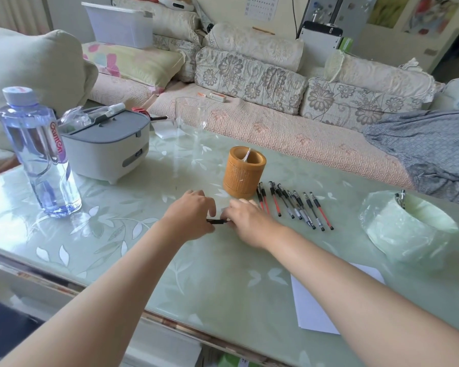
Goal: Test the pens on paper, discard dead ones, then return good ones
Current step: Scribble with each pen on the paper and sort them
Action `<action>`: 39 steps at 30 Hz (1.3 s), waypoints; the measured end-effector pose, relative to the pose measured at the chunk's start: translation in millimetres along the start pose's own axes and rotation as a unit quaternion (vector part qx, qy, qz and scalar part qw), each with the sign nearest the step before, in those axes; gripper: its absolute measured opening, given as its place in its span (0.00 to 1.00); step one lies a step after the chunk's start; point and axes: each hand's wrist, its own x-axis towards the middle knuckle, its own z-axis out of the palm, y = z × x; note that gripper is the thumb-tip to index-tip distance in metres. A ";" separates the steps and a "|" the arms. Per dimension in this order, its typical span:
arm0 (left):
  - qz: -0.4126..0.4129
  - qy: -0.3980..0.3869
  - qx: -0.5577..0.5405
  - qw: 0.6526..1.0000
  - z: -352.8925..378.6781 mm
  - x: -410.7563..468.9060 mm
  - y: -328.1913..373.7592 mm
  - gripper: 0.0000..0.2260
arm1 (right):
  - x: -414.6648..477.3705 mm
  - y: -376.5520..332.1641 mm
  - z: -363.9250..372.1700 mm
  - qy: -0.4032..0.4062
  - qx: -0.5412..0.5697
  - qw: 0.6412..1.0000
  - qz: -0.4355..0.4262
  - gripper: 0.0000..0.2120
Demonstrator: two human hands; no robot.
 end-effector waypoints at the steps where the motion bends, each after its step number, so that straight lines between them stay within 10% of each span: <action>1: 0.005 -0.003 0.004 1.000 -1.0 -0.9 2.7 0.11 | -5.9 2.0 -0.7 0.008 0.007 1.000 0.009 0.11; 39: 0.088 -0.049 -0.227 0.969 44.9 22.6 171.6 0.06 | -172.5 89.2 -27.9 0.064 0.128 0.970 0.197 0.11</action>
